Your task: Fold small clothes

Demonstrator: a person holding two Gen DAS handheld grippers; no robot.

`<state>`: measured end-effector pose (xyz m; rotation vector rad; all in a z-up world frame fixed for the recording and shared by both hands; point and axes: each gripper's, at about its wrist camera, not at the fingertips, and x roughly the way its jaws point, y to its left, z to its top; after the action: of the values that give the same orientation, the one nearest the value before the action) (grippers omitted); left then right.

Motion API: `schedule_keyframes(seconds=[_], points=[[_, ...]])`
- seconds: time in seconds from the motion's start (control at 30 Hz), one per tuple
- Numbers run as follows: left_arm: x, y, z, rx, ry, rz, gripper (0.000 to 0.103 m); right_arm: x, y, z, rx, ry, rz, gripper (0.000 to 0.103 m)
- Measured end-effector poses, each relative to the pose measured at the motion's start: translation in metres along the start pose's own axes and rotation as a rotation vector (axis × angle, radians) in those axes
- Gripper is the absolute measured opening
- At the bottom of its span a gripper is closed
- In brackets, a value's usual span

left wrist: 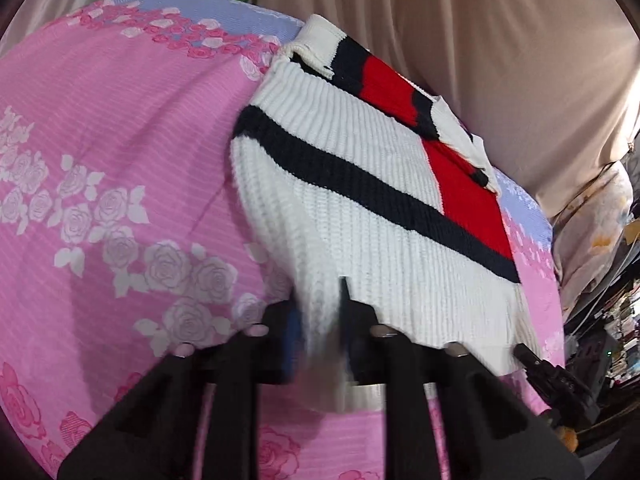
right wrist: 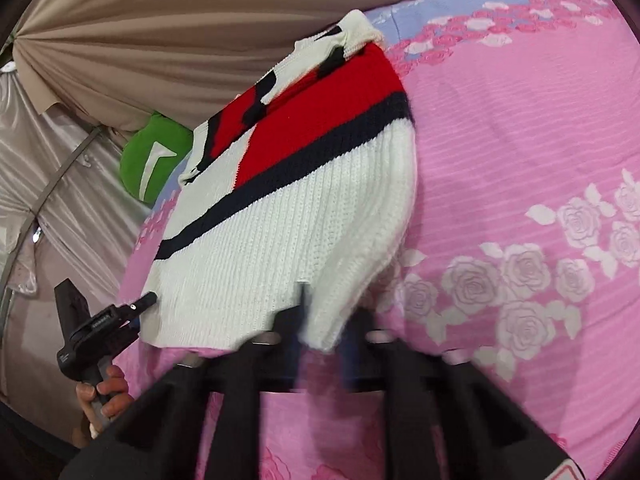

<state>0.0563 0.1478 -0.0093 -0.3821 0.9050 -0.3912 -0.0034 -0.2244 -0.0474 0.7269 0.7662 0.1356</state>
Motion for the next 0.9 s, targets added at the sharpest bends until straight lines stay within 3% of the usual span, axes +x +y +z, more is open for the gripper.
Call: schedule_keyframes(seconds=[0.07,0.1,0.17,0.43,0.57,0.67,0.73,0.8,0.9], points=[[-0.016,-0.004,-0.001,0.022,-0.043,0.0,0.013,-0.018,0.009,-0.002,-0.034,-0.074,0.044,0.007],[-0.028,-0.006,-0.003,0.057,-0.119,-0.023,0.012,-0.027,0.013,-0.003,-0.048,-0.107,0.062,0.007],[-0.057,-0.013,-0.009,0.095,-0.177,-0.043,0.012,-0.05,0.023,-0.007,-0.086,-0.171,0.087,0.006],[-0.176,-0.03,-0.057,0.238,-0.346,-0.17,0.011,-0.166,0.056,-0.04,-0.27,-0.395,0.199,0.006],[-0.245,-0.042,-0.085,0.327,-0.504,-0.236,0.011,-0.237,0.082,-0.065,-0.414,-0.534,0.308,0.006],[-0.276,-0.048,-0.084,0.344,-0.594,-0.27,0.011,-0.265,0.096,-0.068,-0.453,-0.624,0.366,0.006],[-0.276,-0.056,-0.069,0.348,-0.617,-0.259,0.011,-0.268,0.101,-0.057,-0.45,-0.645,0.393,0.006],[-0.261,-0.062,-0.049,0.339,-0.592,-0.25,0.011,-0.253,0.099,-0.034,-0.42,-0.634,0.385,0.006],[-0.206,-0.07,-0.002,0.321,-0.506,-0.172,0.012,-0.194,0.08,0.02,-0.302,-0.532,0.321,0.006]])
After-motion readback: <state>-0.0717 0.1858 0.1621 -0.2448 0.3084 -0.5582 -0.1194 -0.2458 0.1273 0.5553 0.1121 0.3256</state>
